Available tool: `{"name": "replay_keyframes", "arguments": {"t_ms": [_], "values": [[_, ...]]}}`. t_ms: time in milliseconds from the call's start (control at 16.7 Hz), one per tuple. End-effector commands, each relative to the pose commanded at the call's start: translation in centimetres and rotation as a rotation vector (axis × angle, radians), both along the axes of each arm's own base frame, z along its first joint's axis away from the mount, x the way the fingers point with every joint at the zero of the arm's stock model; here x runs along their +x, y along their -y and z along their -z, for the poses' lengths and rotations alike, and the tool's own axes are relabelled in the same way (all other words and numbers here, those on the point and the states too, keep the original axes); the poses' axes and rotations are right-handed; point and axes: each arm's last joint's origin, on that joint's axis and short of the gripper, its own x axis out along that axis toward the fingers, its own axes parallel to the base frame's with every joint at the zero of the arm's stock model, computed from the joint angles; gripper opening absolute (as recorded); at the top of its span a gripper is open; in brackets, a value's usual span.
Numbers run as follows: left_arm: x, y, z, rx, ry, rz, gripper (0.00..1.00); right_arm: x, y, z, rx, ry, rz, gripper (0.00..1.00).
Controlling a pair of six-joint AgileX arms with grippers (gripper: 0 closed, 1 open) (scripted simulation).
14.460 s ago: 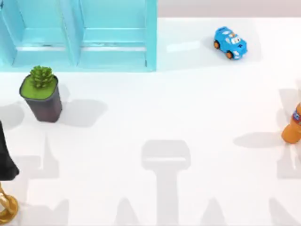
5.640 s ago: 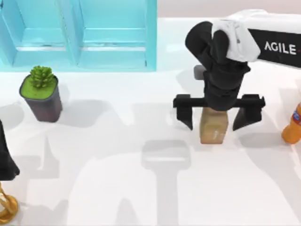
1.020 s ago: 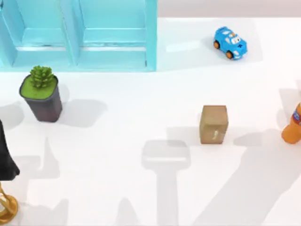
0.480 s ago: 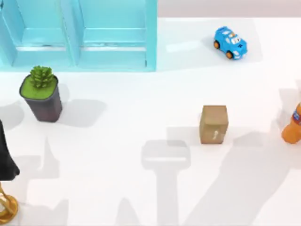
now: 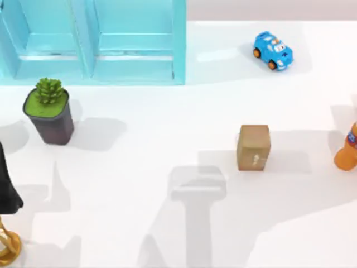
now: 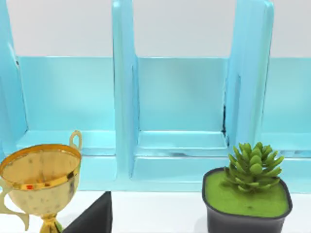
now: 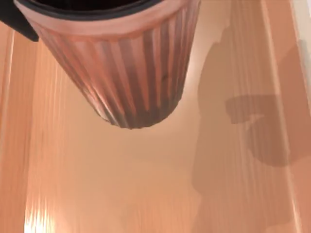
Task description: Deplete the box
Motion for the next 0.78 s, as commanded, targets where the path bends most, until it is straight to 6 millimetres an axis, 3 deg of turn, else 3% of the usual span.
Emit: {"name": "replay_keyframes", "arguments": {"t_ms": [300, 600, 780], "values": [[0.0, 0.0, 0.0, 0.0, 0.0, 0.0, 1.0, 1.6, 1.0, 2.5, 0.054, -0.082, -0.018, 0.0], [0.0, 0.0, 0.0, 0.0, 0.0, 0.0, 1.0, 1.7, 0.9, 2.7, 0.055, -0.087, -0.02, 0.0], [0.0, 0.0, 0.0, 0.0, 0.0, 0.0, 1.0, 2.0, -1.4, 3.4, 0.064, -0.123, -0.017, 0.0]]}}
